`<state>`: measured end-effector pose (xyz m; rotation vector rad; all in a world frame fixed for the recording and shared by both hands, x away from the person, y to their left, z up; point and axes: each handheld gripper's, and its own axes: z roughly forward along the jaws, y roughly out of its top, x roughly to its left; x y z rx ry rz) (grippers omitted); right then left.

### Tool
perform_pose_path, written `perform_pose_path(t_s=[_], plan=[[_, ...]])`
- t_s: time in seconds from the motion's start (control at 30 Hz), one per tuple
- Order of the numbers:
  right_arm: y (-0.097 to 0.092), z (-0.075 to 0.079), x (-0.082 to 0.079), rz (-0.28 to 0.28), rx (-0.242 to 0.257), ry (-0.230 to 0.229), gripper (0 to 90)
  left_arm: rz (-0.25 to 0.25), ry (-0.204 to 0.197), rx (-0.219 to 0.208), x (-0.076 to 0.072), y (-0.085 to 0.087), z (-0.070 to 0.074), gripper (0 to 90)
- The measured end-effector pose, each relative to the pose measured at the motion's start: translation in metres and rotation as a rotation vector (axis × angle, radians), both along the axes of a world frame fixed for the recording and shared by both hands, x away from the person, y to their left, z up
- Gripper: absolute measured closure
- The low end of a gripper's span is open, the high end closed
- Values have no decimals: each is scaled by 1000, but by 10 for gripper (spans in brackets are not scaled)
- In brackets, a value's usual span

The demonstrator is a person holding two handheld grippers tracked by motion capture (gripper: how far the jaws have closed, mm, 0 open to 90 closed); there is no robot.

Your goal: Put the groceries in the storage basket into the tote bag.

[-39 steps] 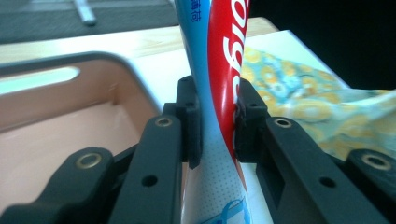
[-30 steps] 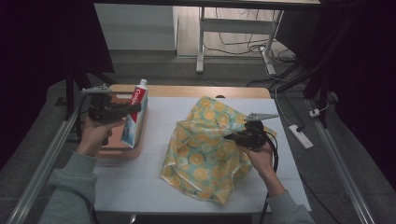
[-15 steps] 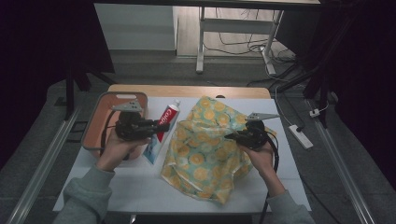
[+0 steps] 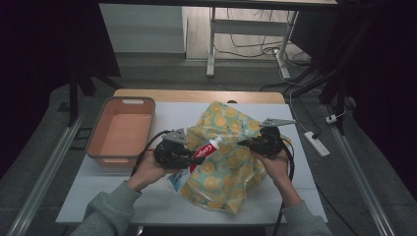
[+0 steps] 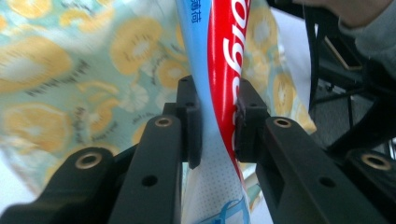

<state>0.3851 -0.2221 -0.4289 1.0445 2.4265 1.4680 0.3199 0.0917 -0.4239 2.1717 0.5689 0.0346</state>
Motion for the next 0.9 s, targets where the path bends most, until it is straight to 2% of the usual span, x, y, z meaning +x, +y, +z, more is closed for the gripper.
perform_pose_path(t_s=[0.27, 0.4, 0.53, 0.67, 0.77, 0.9], plan=[[-1, 4, -3, -13, 31, -25, 891, -8, 43, 100, 3, -26, -15, 752], [3, 10, -8, -10, 49, -51, 891, -2, 69, 119, 10, -40, -20, 752], [6, 16, -14, 6, 69, -75, 891, 19, 66, 139, 20, -54, -25, 751], [8, 18, -17, 20, 84, -76, 891, 41, 82, 126, 31, -65, -27, 751], [9, 19, -18, 25, 91, -74, 891, 48, 86, 137, 37, -75, -30, 751], [9, 21, -20, 31, 113, -75, 891, 47, 122, 163, 44, -88, -39, 750]])
